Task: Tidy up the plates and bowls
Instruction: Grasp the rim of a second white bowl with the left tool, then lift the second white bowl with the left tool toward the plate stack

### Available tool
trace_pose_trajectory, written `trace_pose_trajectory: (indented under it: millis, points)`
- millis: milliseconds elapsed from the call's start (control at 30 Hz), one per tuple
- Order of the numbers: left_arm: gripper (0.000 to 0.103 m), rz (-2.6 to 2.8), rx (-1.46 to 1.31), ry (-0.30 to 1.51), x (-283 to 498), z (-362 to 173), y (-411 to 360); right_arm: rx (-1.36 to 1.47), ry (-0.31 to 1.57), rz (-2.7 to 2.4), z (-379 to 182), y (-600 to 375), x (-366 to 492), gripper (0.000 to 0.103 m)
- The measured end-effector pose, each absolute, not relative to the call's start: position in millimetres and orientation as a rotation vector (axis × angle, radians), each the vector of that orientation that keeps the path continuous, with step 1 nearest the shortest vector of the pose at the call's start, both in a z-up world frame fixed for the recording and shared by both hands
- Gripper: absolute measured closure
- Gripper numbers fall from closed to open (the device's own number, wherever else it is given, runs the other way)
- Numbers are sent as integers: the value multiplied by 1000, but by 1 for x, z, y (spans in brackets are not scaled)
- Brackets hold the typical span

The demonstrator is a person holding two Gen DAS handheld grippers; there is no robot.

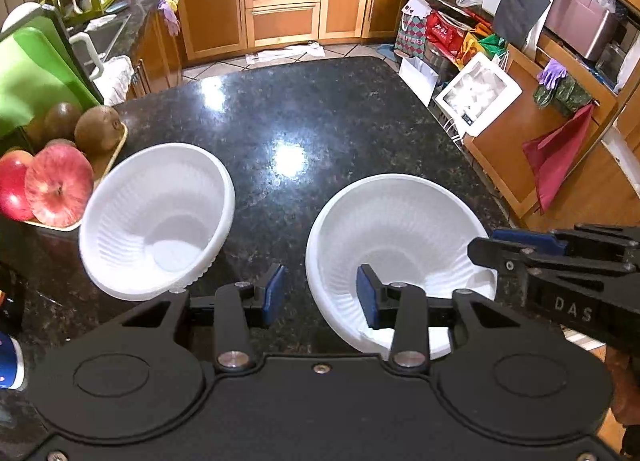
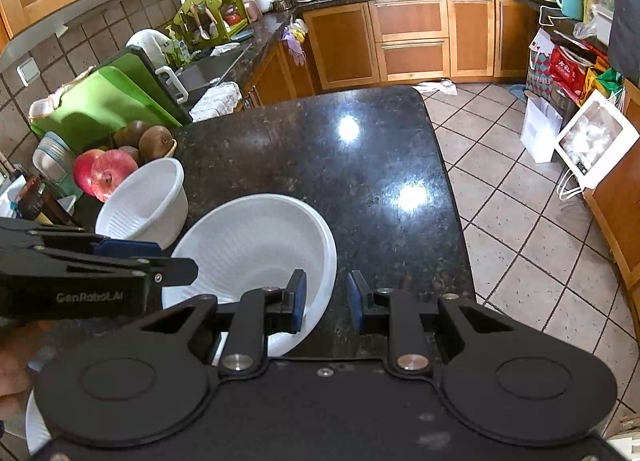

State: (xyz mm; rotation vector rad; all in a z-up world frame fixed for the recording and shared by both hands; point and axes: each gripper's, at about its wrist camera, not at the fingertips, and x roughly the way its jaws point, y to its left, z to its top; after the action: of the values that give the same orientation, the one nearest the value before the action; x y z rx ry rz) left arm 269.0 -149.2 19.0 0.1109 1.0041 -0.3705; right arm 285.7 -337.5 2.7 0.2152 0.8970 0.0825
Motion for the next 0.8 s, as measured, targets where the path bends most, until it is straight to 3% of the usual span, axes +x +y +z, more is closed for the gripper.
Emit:
trace_pose_trajectory:
  millis: [400,800]
  points:
    - [75,-383,126,1031,269,10,-152,154,877,58,6,-329,278,89]
    - [75,-398,102,1003,248,31,-140,128,817,50,32,-316,254,89]
